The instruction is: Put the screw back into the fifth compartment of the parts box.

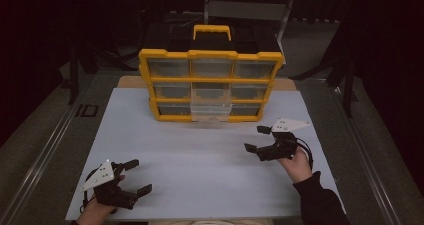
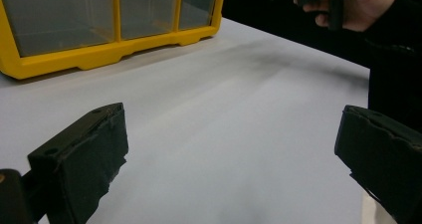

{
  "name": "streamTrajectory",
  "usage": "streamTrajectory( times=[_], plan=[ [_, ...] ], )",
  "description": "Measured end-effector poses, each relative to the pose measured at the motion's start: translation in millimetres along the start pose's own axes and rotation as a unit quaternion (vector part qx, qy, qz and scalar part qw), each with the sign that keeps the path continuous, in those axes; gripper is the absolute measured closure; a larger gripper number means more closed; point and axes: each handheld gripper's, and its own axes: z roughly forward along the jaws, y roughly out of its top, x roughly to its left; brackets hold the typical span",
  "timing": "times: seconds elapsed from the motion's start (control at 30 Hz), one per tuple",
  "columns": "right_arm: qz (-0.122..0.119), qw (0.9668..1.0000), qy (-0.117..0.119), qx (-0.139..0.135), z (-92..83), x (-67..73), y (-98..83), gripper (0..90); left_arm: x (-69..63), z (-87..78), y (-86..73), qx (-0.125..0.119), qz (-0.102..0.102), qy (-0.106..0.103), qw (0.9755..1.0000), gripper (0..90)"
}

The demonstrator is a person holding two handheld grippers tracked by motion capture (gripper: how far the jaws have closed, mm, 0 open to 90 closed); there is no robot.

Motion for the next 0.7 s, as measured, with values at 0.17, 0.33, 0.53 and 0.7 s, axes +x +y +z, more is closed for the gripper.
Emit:
streamTrajectory(
  times=[0.17, 0.33, 0.53, 0.7],
  plan=[
    [0.012, 0.9999, 0.004, 0.01, 0.8, 0.5, -19.2, 14.7, -0.1, 0.2, 0.0, 0.0, -0.001, -0.001, 1.0, 1.3],
    [0.017, 0.9996, 0.002, 0.02, 1.8, 1.0, -38.3, 14.7, 0.1, -0.1, 0.0, 0.0, 0.0, -0.001, 1.0, 1.3],
    [0.022, 0.9994, -0.002, 0.027, -0.6, 0.3, -58.6, 14.8, -0.2, -0.1, 0.0, 0.0, 0.001, 0.0, 1.0, 1.3],
    [0.027, 0.9992, -0.008, 0.029, -5.9, -2.0, -72.1, 14.8, -0.3, 0.0, -0.1, 0.001, 0.0, 0.0, 1.0, 1.3]
  ],
)
